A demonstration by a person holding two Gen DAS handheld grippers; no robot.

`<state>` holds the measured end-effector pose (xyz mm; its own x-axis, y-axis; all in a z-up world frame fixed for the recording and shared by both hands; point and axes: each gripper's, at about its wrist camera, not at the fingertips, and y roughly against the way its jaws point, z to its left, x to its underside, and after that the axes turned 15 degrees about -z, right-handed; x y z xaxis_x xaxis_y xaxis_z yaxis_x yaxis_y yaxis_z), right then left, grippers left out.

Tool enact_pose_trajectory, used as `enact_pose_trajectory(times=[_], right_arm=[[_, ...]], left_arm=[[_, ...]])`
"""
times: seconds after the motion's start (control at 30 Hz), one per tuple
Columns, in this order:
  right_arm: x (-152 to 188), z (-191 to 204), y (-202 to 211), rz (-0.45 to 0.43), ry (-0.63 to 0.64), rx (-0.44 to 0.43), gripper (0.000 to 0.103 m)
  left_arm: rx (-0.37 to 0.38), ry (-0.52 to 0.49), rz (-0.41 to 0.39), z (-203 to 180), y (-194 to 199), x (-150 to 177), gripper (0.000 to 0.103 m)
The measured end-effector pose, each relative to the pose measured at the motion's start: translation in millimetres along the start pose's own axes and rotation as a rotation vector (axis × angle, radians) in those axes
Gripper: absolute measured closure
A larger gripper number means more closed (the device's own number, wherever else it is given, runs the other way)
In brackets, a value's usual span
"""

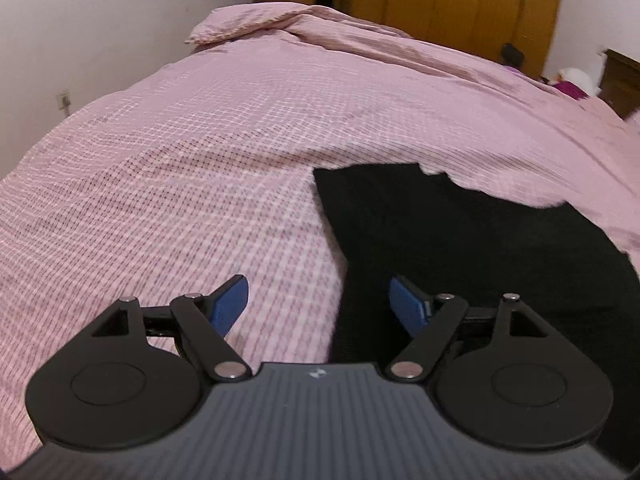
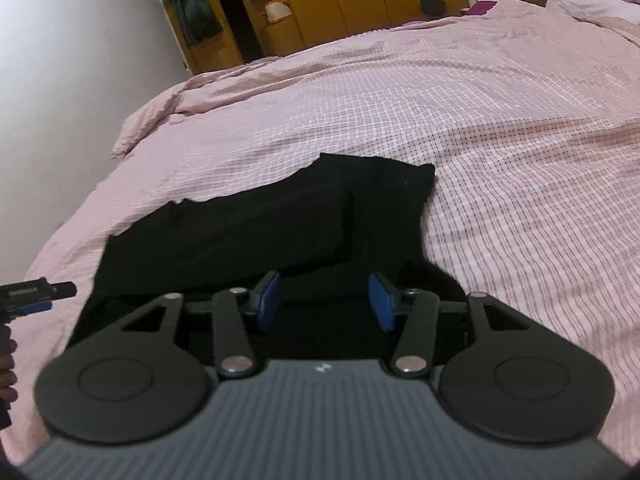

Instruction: Fold small clothes

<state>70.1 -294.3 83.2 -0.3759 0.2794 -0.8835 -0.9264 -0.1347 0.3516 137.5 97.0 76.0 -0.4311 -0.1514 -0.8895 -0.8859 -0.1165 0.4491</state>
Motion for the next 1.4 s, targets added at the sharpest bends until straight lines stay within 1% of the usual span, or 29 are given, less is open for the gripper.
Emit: enact_pose_trajectory(times=[0.2,0.33,0.7,0.93,1.2,1.3,1.4], right_arm=[[6,9,40,0.025,0.029,-0.014,0.051],[13,9,64,0.04,0.022,-0.017,0.051],[48,-7,112,0.132,0.027,0.059,0.051],[68,-19,131,0.187,0.015,0.058,0.051],[84,-26,145,0.212,0.031,0.05,0.051],[88,-25,148,0.222,0.023,0.046,0.051],[94,-24,149,0.254,0.013,0.032,0.051]], left_arm=[[0.057,-0.027,-0.002,-1,51,14,0.021],[0.078,-0.019,0.004,2,80,28,0.021],[0.097,0.0,0.058,8,133,72,0.021],[0.114,-0.009,0.118,6,145,103,0.021],[0.171,-0.023,0.19,-1,145,133,0.021],[0.185,-0.029,0.202,-3,147,141,0.021],[0.193,-0.025,0.208,-2,148,146,0.021]])
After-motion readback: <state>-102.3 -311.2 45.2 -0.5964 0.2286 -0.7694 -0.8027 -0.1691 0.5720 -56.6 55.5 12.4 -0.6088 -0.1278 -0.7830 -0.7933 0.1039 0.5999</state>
